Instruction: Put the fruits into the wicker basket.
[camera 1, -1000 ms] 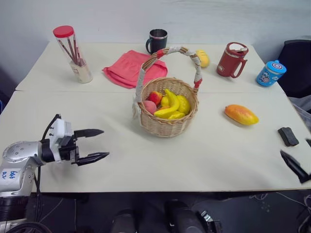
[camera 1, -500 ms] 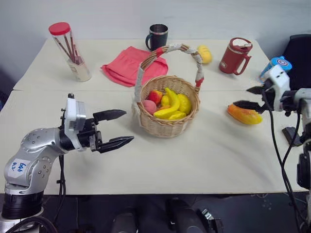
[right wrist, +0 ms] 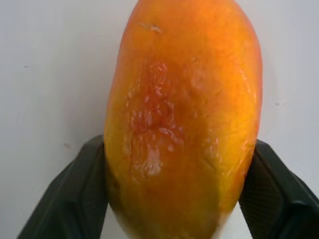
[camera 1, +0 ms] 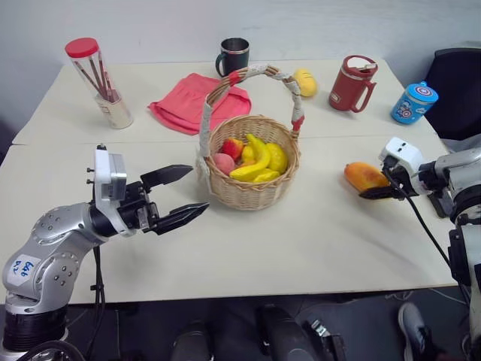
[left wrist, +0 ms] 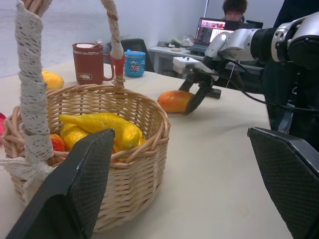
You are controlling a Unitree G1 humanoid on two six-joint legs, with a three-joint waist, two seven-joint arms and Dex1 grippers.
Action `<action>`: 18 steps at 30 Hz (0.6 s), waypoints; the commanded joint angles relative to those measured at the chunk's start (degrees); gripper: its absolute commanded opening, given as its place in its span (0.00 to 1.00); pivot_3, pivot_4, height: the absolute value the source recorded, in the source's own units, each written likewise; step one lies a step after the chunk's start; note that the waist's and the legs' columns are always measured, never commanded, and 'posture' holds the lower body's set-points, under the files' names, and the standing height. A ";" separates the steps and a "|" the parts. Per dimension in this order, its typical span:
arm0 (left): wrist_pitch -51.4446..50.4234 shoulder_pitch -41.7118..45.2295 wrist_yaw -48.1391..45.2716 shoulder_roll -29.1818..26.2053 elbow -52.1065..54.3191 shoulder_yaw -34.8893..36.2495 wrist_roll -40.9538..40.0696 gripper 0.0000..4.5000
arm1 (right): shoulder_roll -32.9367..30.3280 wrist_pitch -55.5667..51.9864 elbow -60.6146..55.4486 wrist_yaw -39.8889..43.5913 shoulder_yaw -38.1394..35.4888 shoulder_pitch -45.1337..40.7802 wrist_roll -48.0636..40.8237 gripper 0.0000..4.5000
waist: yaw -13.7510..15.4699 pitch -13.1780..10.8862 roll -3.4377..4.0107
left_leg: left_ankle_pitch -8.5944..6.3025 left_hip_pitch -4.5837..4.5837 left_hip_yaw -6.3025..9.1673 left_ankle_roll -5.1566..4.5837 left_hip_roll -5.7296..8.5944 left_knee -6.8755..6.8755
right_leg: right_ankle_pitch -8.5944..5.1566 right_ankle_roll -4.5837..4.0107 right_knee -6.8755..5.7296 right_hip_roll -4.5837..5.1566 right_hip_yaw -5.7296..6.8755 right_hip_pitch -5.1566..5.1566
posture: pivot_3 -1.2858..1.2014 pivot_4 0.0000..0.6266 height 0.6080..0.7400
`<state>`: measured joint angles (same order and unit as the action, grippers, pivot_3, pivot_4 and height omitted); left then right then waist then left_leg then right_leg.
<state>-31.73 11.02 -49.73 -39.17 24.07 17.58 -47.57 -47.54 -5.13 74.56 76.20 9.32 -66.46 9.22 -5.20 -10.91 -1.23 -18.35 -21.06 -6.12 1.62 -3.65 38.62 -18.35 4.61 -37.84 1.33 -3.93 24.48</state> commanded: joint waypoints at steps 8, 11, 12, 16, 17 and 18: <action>4.08 -6.95 -1.93 -0.69 -3.13 5.30 1.95 1.00 | 3.03 -49.11 -67.45 8.36 -10.88 15.74 -38.53 0.64 | -0.09 0.00 0.00 | -0.02 -0.17 0.36 0.10 -0.18 -0.10 | -0.05 -0.08 -0.01 0.06 0.01 0.06 | 0.52 0.24 1.00; 4.94 -7.10 -1.90 -0.39 -3.91 4.88 2.72 1.00 | 10.27 -70.30 -78.70 -3.95 -16.72 15.02 -48.19 0.64 | 0.42 0.01 -0.02 | 0.03 -0.20 0.55 0.16 -0.15 -0.10 | -0.08 -0.15 -0.10 0.11 0.16 0.06 | 0.52 0.24 1.00; 5.04 -6.99 -1.85 -0.22 -4.00 4.62 2.74 1.00 | 15.36 -73.87 -79.35 -10.23 -19.25 13.41 -48.18 0.64 | 0.56 0.03 -0.05 | 0.02 -0.21 0.63 0.15 -0.12 -0.08 | -0.09 -0.17 -0.09 0.14 0.25 0.03 | 0.52 0.24 1.00; 5.14 -6.10 -0.45 1.46 -3.39 2.80 2.80 1.00 | 28.48 -75.65 -81.13 -27.94 -21.69 11.69 -44.63 0.64 | 0.71 0.18 -0.29 | -0.01 -0.27 0.72 0.08 -0.02 -0.03 | -0.09 -0.19 -0.07 0.23 0.36 -0.02 | 0.52 0.24 1.00; 5.34 -6.04 -0.14 2.05 -3.20 2.43 2.85 1.00 | 30.24 -74.84 -81.41 -31.71 -20.77 12.10 -42.84 0.64 | 0.87 0.18 -0.30 | -0.01 -0.32 0.78 0.08 -0.01 -0.06 | -0.09 -0.20 -0.03 0.25 0.42 -0.01 | 0.52 0.24 1.00; 5.70 -6.10 -0.02 2.55 -3.18 2.09 3.05 1.00 | 32.06 -73.10 -81.42 -35.27 -19.92 12.50 -41.22 0.64 | 1.02 0.18 -0.30 | -0.01 -0.38 0.81 0.08 0.00 -0.08 | -0.09 -0.20 0.01 0.26 0.47 0.02 | 0.52 0.24 1.00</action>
<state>-27.31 4.62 -50.12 -36.79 19.47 19.79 -44.70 -16.06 -79.85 -5.04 45.96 -10.25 -54.45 -33.84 -4.19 -10.72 -1.53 -18.38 -21.52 -5.32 1.66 -3.63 38.53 -18.44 4.41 -37.80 1.63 -3.46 24.55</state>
